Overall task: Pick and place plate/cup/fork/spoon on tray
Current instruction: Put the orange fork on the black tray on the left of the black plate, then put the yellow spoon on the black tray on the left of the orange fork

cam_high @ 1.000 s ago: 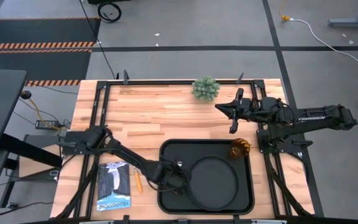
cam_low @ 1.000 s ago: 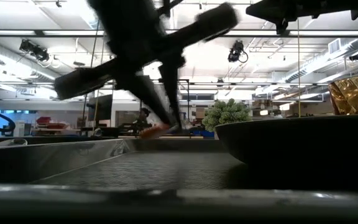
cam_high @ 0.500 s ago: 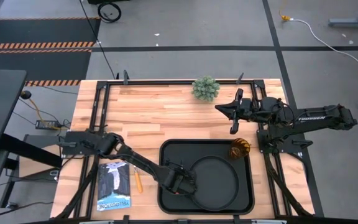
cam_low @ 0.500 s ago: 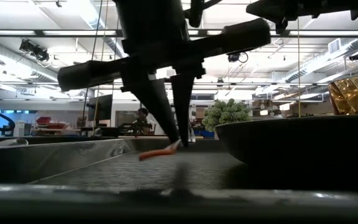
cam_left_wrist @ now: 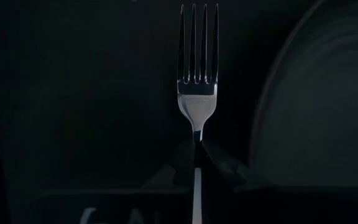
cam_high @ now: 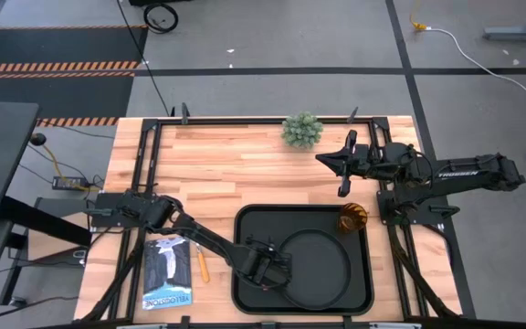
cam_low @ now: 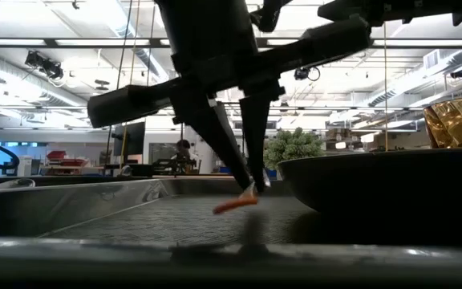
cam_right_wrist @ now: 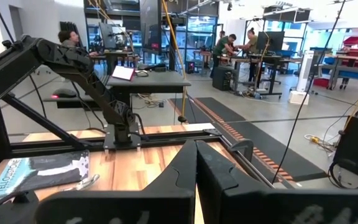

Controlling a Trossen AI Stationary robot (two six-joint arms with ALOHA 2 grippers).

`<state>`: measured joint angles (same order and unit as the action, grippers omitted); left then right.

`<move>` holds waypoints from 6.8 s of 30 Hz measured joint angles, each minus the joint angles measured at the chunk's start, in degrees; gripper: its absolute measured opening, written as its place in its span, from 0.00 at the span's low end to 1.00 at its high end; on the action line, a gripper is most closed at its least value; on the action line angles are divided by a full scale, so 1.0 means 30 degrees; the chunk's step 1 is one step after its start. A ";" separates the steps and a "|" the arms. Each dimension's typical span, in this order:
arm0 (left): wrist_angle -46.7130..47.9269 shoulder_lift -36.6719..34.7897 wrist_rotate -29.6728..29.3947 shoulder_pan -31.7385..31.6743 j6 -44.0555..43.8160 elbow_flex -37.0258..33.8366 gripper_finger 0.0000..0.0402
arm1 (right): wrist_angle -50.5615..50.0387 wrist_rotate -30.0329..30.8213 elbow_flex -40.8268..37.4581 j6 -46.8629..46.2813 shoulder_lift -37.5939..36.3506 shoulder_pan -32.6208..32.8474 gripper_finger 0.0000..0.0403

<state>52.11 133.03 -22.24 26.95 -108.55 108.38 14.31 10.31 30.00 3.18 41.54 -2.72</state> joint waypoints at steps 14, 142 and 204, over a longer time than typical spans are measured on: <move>-0.0837 0.0415 0.0004 -0.0039 0.0135 -0.0015 0.05 | -0.0067 0.0000 0.0000 -0.0064 0.0015 0.0000 0.02; 0.2232 -0.6892 0.6201 0.3058 -0.8518 -1.2218 0.34 | -0.0329 -0.0998 0.0007 -0.0255 0.0029 0.0007 0.02; -0.2531 -0.6708 0.0378 0.0507 -0.1325 -0.8761 0.18 | 0.0326 -0.0985 0.0007 -0.0532 0.0029 0.0175 0.02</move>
<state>44.52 112.91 -21.11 28.47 -112.52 82.10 15.28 7.35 30.02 1.58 41.63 -2.20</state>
